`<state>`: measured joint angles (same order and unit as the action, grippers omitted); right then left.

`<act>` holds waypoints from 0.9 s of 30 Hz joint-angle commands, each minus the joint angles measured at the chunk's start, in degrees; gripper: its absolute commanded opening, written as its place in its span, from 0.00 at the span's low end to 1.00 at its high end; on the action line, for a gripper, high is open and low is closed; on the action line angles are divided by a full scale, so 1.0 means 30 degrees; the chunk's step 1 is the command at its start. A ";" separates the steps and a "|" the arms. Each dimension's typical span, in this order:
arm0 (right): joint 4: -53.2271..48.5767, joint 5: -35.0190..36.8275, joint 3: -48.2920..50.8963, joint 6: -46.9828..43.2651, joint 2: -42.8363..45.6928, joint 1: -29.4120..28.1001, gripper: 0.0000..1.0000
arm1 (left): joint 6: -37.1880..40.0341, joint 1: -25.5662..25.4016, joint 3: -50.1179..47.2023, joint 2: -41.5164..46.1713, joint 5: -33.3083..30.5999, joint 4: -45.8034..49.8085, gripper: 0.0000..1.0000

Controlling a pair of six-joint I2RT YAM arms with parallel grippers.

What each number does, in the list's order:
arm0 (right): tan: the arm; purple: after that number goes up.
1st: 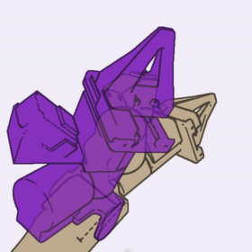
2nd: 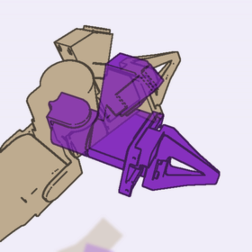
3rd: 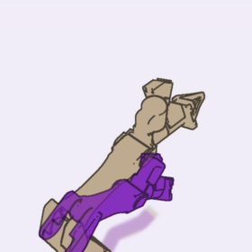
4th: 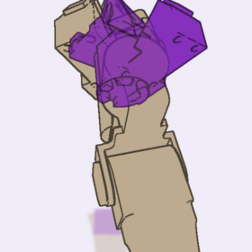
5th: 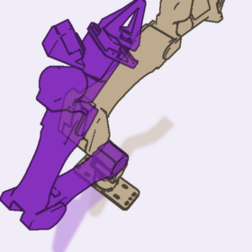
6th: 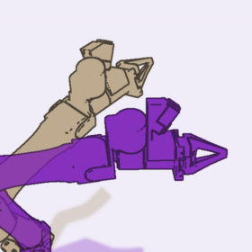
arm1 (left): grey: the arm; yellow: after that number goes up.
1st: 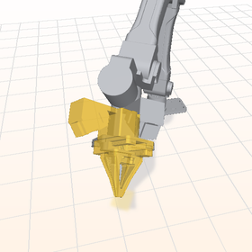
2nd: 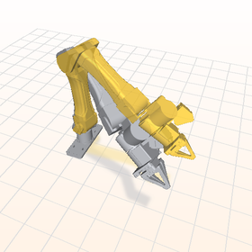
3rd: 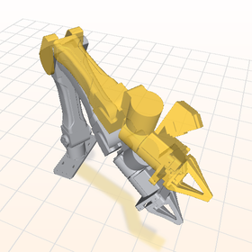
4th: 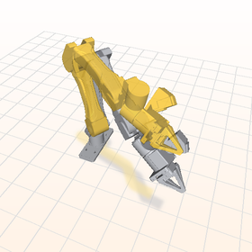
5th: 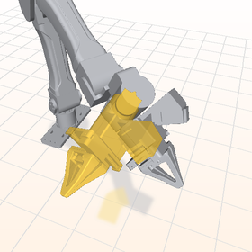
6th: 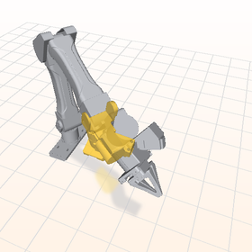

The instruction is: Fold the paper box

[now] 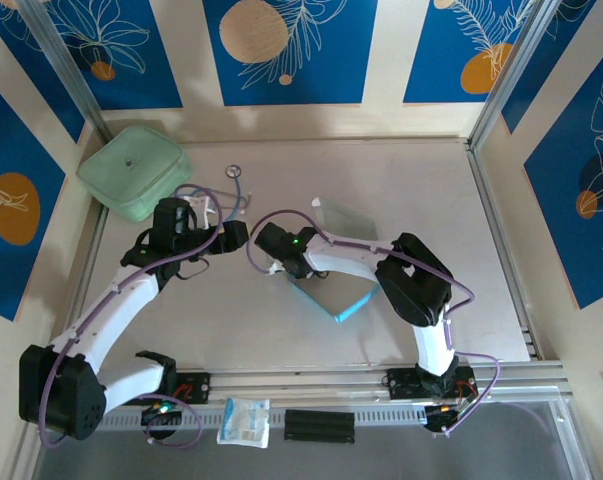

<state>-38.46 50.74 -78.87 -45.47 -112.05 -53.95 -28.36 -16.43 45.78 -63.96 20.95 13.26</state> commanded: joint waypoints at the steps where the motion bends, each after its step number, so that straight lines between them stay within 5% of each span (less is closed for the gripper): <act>1: -0.1542 0.0352 -0.0873 0.1973 0.0955 -0.0237 0.63 | -0.0112 0.0136 -0.0315 -0.0150 0.0192 -0.0314 0.82; 9: -0.4758 -0.3095 -0.2205 0.8381 0.3125 -0.0683 0.65 | 0.2014 -0.0335 0.0423 -0.1102 0.2009 0.0287 0.80; 16: -0.4941 -0.5801 -0.0084 1.4503 0.7206 -0.0501 0.66 | 0.4388 -0.1618 0.3460 -0.4515 0.3619 0.3455 0.79; 23: -0.5608 -1.2040 0.4898 2.9242 1.4206 0.1585 0.59 | 0.5502 -0.3520 0.7235 -0.9638 0.3815 0.6355 0.78; 27: -0.7865 -1.1514 0.7129 3.5599 1.6893 0.0468 0.54 | 0.5774 -0.3779 0.8782 -1.2065 0.4265 0.6523 0.76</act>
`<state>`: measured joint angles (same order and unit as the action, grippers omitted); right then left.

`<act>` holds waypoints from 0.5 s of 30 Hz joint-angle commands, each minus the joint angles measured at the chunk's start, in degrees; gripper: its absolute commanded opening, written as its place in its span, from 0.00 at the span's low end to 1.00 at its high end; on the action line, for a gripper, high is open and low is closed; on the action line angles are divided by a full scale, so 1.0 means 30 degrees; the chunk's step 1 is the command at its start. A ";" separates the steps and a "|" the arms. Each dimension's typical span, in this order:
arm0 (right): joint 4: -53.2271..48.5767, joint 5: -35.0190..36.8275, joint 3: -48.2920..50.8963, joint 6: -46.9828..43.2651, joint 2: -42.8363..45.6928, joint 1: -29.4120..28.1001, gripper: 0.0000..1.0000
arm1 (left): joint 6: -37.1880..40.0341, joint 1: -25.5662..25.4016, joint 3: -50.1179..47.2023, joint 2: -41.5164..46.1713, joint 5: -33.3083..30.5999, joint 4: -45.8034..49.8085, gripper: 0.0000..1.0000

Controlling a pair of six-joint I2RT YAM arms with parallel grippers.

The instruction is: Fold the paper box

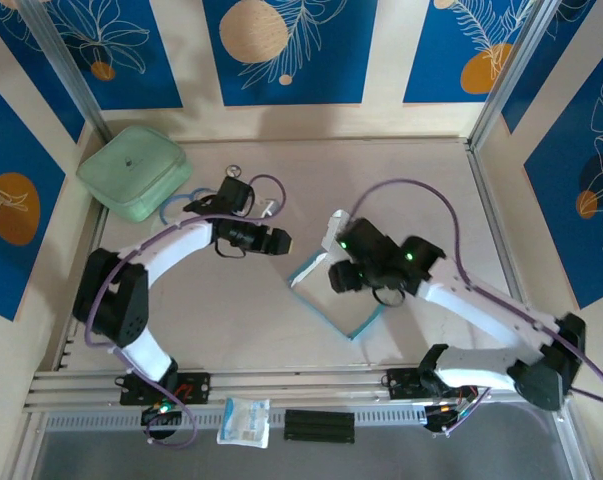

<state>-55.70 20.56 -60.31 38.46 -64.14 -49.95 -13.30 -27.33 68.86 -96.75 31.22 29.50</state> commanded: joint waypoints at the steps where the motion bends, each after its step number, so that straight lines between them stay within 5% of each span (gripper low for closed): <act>1: -0.2777 -0.1060 0.1317 0.8962 0.1253 -0.1363 0.55 | 0.0789 -0.0175 0.1337 -0.1445 0.0946 0.1139 0.76; 8: -0.4097 -0.0636 0.5302 1.3623 0.3407 -0.1764 0.60 | 0.1292 -0.0290 0.1812 -0.2722 0.1247 0.1193 0.75; 15: 0.1967 -0.2819 0.8942 1.1059 0.4212 0.2214 0.60 | 0.0838 -0.0497 0.0878 -0.2658 0.0869 0.0334 0.75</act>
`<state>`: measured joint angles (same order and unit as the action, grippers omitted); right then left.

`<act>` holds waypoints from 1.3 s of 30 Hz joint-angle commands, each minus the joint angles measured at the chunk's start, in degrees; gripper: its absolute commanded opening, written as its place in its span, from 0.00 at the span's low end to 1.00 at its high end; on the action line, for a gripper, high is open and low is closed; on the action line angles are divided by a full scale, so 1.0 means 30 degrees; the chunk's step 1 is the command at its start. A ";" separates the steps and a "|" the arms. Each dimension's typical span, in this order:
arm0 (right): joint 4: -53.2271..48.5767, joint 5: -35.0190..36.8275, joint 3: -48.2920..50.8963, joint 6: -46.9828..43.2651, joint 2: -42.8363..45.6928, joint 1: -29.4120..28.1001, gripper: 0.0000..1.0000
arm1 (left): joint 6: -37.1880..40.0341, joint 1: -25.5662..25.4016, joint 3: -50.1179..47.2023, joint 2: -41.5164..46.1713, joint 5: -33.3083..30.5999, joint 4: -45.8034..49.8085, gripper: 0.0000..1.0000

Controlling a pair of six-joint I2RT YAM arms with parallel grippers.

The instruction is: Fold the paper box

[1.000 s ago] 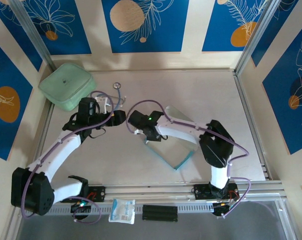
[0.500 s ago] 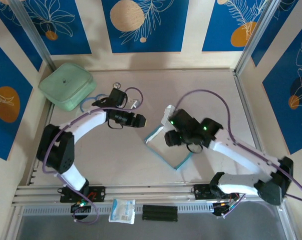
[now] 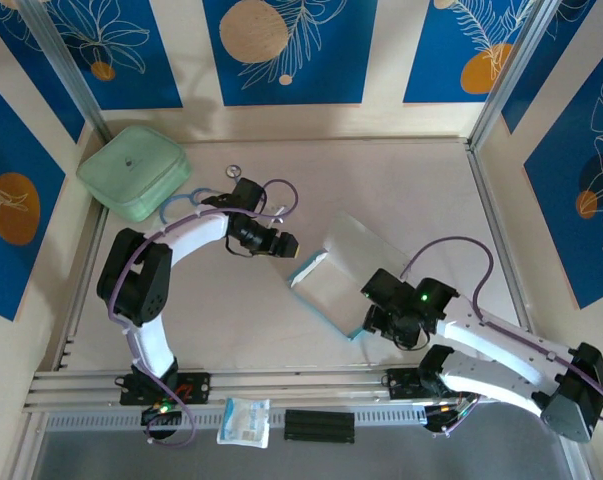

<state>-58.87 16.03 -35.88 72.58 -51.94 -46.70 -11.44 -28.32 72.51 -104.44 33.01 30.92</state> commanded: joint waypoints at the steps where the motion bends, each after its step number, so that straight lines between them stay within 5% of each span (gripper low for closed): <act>1: 0.4208 -0.1634 0.1079 -0.0805 0.0092 0.1529 0.59 | 0.0218 -0.0172 -0.0462 -0.0053 0.0155 -0.0213 0.75; 11: 0.8954 -0.2199 0.2457 -0.1977 -0.3063 0.3175 0.41 | -0.0283 -0.0200 -0.1526 0.0220 -0.0217 -0.1099 0.75; 19: 0.9985 -0.0823 0.2217 -0.4136 -0.4953 0.3466 0.13 | -0.2414 -0.0171 -0.3394 0.0989 0.0265 -0.3235 0.73; 23: 1.0254 -0.0223 0.2099 -0.5984 -0.5451 0.3510 0.09 | -0.2742 0.0040 -0.3746 0.0874 -0.0773 -0.3591 0.68; 39: 0.9869 0.0331 0.1256 -0.7449 -0.6322 0.4358 0.06 | -0.5861 0.1306 -0.7967 0.3262 0.2283 -0.8897 0.56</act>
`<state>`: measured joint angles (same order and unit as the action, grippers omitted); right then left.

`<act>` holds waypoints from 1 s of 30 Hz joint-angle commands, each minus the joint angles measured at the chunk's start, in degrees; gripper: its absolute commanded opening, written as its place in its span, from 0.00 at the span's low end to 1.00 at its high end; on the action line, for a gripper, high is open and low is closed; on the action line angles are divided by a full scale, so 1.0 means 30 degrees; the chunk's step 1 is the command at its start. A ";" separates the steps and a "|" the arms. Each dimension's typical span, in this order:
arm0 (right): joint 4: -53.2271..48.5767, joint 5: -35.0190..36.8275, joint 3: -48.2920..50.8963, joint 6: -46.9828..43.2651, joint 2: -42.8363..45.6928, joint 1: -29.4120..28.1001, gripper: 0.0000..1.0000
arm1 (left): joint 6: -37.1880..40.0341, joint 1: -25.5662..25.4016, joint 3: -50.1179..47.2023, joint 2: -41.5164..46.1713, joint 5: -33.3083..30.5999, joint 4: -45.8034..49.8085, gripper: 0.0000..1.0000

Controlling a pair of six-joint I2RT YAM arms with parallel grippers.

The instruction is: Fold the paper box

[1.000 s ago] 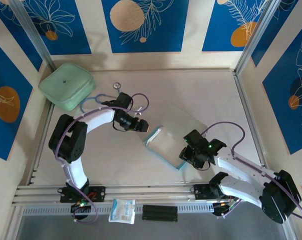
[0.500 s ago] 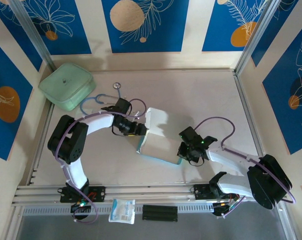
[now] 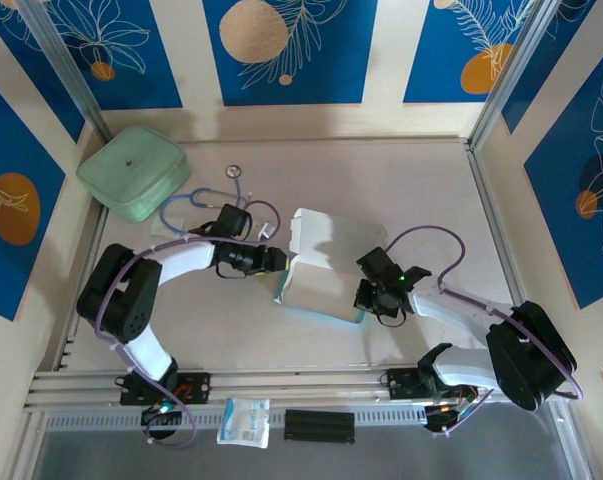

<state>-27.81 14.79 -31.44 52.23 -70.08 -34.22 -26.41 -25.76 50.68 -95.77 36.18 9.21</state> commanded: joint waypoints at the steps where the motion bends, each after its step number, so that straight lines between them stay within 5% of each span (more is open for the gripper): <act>1: -0.0485 0.0712 -0.0268 -0.0680 -0.0325 0.0195 0.06 | -0.1108 0.0498 -0.0950 0.0326 0.1530 -0.2118 0.54; 20: -0.0507 0.0553 -0.0890 -0.0609 -0.1170 0.0073 0.05 | -0.4945 0.0559 -0.3215 -0.2176 0.5034 -0.9058 0.32; 30: -0.0366 0.0745 -0.1485 -0.0446 -0.2223 -0.0503 0.05 | -0.5744 0.0426 -0.3423 -0.2590 0.5339 -1.0276 0.31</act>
<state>-28.40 15.31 -35.31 50.83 -75.07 -34.89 -43.51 -24.38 40.73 -102.52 50.61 -20.47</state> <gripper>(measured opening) 0.052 0.310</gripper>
